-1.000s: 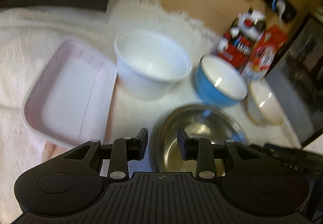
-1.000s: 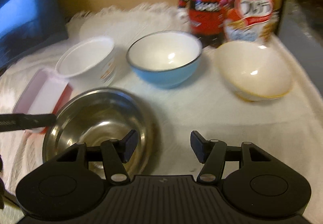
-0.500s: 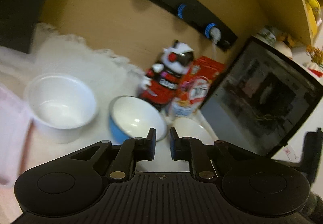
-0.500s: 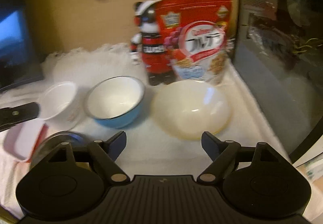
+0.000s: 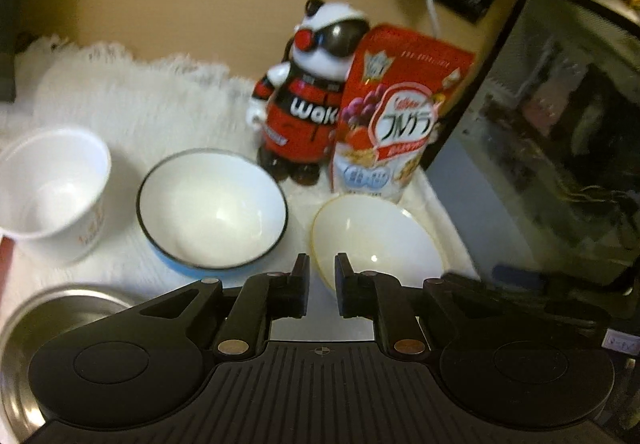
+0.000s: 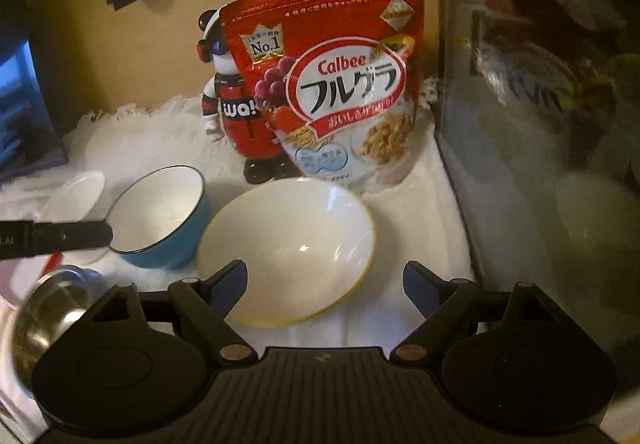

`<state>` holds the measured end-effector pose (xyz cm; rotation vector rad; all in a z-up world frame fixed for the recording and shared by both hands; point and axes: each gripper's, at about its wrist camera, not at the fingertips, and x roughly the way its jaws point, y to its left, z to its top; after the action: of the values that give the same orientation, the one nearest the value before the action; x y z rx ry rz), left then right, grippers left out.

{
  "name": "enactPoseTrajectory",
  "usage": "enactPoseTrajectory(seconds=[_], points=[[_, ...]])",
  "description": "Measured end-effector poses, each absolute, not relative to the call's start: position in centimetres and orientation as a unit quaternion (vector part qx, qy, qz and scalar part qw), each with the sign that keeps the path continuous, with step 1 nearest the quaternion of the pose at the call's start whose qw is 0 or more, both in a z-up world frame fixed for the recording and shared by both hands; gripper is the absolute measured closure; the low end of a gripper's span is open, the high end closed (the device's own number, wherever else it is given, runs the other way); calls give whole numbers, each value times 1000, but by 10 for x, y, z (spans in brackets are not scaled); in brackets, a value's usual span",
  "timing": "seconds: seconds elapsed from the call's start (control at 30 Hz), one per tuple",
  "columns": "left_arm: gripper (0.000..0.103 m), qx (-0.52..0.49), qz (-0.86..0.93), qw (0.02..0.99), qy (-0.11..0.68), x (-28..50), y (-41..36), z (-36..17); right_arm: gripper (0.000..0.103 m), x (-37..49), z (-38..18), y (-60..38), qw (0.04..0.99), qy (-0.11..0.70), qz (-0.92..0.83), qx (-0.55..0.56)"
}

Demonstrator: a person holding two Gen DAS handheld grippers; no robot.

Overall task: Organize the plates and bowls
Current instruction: 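Move the right gripper to the rim of the yellow-rimmed cream bowl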

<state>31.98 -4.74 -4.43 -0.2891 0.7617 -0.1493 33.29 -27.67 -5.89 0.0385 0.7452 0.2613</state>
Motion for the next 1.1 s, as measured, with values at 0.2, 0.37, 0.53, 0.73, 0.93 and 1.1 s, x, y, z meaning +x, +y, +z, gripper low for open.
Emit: enactPoseTrajectory(seconds=[0.2, 0.37, 0.53, 0.73, 0.93, 1.1], points=[[88, -144, -14, 906, 397, 321, -47, -57, 17, 351, -69, -269, 919, 362, 157, -5], [88, -170, -8, 892, 419, 327, -43, -67, 17, 356, -75, -271, 921, 360, 147, -7], [87, -203, -35, 875, 439, 346, -50, -80, 19, 359, -76, -270, 922, 363, 136, -11], [83, -211, -26, 868, 448, 376, -55, -97, 25, 373, -84, -267, 920, 373, 118, -7], [82, -219, -40, 861, 458, 392, -61, -102, 27, 398, -93, -267, 918, 385, 96, 0], [82, -200, -44, 855, 477, 408, -71, -114, 37, 424, -108, -272, 909, 406, 84, 26]])
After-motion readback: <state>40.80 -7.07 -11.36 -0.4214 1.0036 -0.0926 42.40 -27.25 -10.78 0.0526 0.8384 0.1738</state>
